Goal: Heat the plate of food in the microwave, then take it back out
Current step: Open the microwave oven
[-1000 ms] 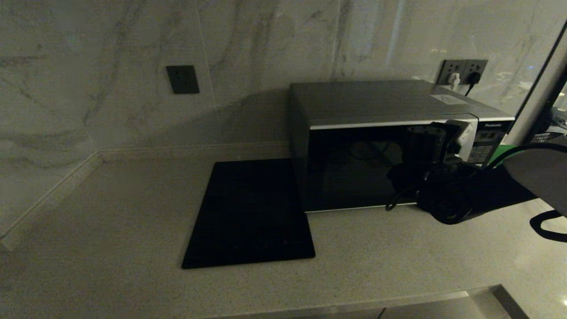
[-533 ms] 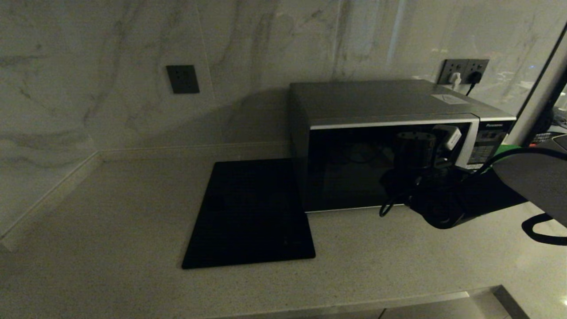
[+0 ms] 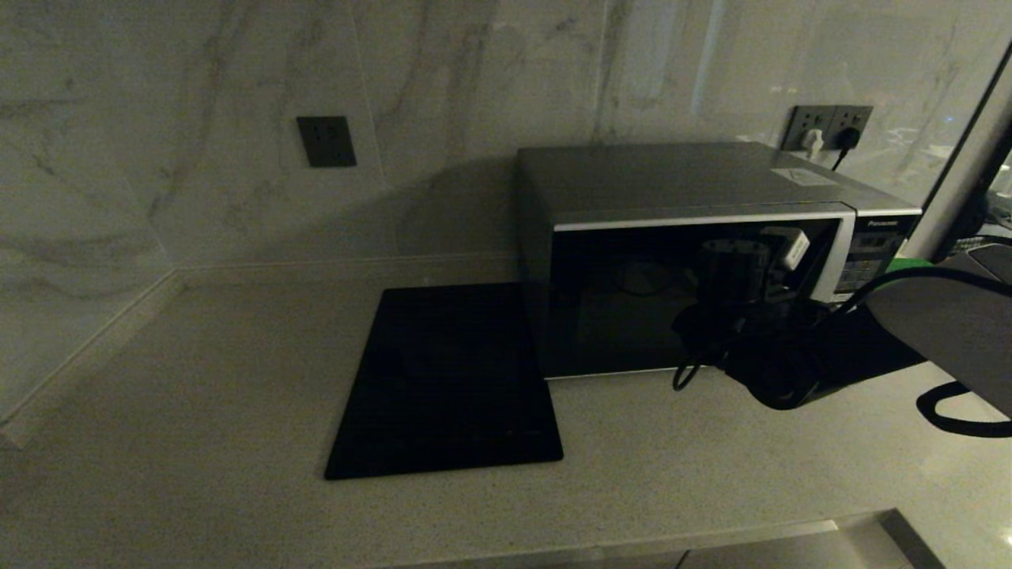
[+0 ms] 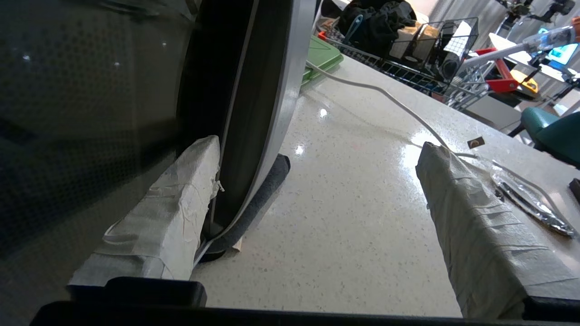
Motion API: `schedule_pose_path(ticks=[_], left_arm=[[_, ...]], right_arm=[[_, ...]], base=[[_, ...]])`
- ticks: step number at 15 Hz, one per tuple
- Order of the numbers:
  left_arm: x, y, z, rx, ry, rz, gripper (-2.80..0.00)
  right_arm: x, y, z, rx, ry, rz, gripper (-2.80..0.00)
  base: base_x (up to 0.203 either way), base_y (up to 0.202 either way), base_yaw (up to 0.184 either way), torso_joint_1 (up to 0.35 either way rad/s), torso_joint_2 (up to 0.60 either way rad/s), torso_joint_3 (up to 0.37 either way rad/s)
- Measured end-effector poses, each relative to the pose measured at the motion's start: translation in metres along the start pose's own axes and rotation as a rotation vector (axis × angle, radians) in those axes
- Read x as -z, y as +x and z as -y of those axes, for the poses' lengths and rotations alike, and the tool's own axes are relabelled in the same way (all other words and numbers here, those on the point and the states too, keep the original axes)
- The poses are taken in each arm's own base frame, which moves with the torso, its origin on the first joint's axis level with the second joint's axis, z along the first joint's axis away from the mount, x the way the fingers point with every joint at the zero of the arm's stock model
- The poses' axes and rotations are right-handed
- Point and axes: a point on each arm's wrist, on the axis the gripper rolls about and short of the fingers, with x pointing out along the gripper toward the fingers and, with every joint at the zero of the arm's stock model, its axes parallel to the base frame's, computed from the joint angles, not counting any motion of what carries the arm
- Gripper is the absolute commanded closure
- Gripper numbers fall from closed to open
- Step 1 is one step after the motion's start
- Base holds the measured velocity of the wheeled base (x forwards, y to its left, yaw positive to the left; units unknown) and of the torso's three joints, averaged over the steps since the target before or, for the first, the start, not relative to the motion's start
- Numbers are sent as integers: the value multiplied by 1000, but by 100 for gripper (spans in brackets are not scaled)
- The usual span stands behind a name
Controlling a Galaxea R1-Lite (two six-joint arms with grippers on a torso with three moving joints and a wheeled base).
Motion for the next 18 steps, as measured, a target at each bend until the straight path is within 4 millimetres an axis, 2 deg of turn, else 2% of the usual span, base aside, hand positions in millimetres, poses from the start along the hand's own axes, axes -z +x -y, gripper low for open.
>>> schedule_pose_path(ticks=[7,18], left_arm=[[0,0,0,0,0,0,0],[0,0,0,1,0,0,0]], right_arm=[[-4,25,-4,58,25,-6,-280],[11,40,1,125,-20,-19,-280]], base=[[0,0,0,0,0,0],[0,0,0,0,0,0]])
